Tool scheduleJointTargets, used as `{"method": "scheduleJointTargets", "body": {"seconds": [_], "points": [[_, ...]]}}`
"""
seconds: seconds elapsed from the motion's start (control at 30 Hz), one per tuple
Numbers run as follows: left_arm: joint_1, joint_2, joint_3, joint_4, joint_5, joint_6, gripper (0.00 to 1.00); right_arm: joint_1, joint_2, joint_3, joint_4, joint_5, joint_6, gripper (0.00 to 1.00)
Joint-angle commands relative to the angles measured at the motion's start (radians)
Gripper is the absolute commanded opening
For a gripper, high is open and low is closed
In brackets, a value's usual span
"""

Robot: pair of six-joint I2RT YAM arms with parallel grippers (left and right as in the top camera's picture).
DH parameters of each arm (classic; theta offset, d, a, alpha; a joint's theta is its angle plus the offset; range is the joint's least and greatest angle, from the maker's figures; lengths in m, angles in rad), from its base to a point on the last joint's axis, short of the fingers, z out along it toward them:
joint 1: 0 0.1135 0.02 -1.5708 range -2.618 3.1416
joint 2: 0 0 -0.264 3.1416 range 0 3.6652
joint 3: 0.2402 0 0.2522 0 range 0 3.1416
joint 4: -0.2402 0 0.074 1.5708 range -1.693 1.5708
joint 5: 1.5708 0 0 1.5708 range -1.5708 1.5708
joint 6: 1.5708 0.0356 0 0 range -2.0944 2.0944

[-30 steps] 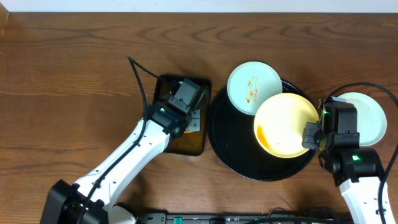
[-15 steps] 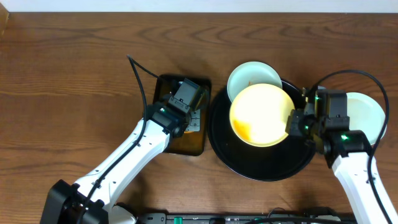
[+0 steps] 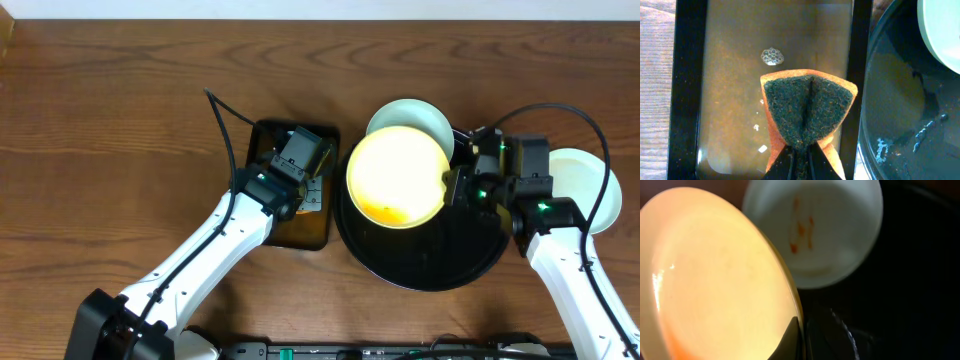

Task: Clean dirty plates on tray and stack at the side
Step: 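Lift the yellow plate with the right gripper toward the right side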

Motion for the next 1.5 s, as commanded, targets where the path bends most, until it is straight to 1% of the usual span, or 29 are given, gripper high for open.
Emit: {"method": "scheduleJointTargets", "body": {"seconds": [0.0,0.1,0.17,0.23,0.33,0.43,0.67,0.73,0.8,0.93,1.03,1.1,1.17,1.27,1.4,1.47], "points": [[0.003,-0.005,-0.009,-0.003,-0.019,0.008,0.08,0.009,-0.004,0.019,0.005,-0.051,0.007,0.01],[0.003,-0.005,-0.009,-0.004,-0.019,0.008,0.08,0.01,-0.004,0.019,-0.071,-0.058,-0.017,0.01],[0.003,-0.005,-0.009,-0.003,-0.019,0.008,0.07,0.01,-0.004,0.019,-0.084,-0.054,-0.023,0.01],[0.003,-0.005,-0.009,-0.003,-0.019,0.008,0.08,0.007,-0.004,0.019,-0.072,-0.013,-0.009,0.01],[0.003,-0.005,-0.009,-0.004,-0.019,0.008,0.08,0.001,-0.004,0.019,-0.043,0.067,0.061,0.01],[0.003,-0.005,-0.009,-0.016,-0.019,0.008,0.08,0.003,-0.004,0.019,-0.023,0.057,0.068,0.01],[0.003,-0.005,-0.009,-0.017,-0.02,0.008,0.08,0.016,-0.004,0.019,-0.158,0.065,0.067,0.01],[0.003,-0.005,-0.009,-0.018,-0.019,0.008,0.08,0.012,-0.004,0.019,-0.154,0.113,0.068,0.01],[0.003,-0.005,-0.009,-0.018,-0.019,0.008,0.08,0.003,-0.004,0.019,-0.117,0.144,0.106,0.01],[0.003,-0.005,-0.009,-0.018,-0.019,0.008,0.08,0.003,-0.004,0.019,-0.078,0.051,0.109,0.01],[0.003,-0.005,-0.009,-0.017,-0.02,0.008,0.08,0.012,-0.004,0.019,-0.11,0.013,0.062,0.01],[0.003,-0.005,-0.009,-0.017,-0.02,0.008,0.08,0.02,-0.004,0.019,-0.148,0.039,0.037,0.01],[0.003,-0.005,-0.009,-0.017,-0.02,0.008,0.08,0.02,-0.004,0.019,-0.17,0.117,0.037,0.01],[0.003,-0.005,-0.009,-0.018,-0.02,0.008,0.08,0.009,-0.004,0.019,-0.138,0.171,0.053,0.01],[0.003,-0.005,-0.009,-0.018,-0.02,0.008,0.08,-0.001,-0.004,0.019,-0.066,0.091,0.06,0.01],[0.003,-0.005,-0.009,-0.018,-0.02,0.008,0.08,0.003,-0.004,0.019,-0.066,0.058,0.059,0.01]]}}
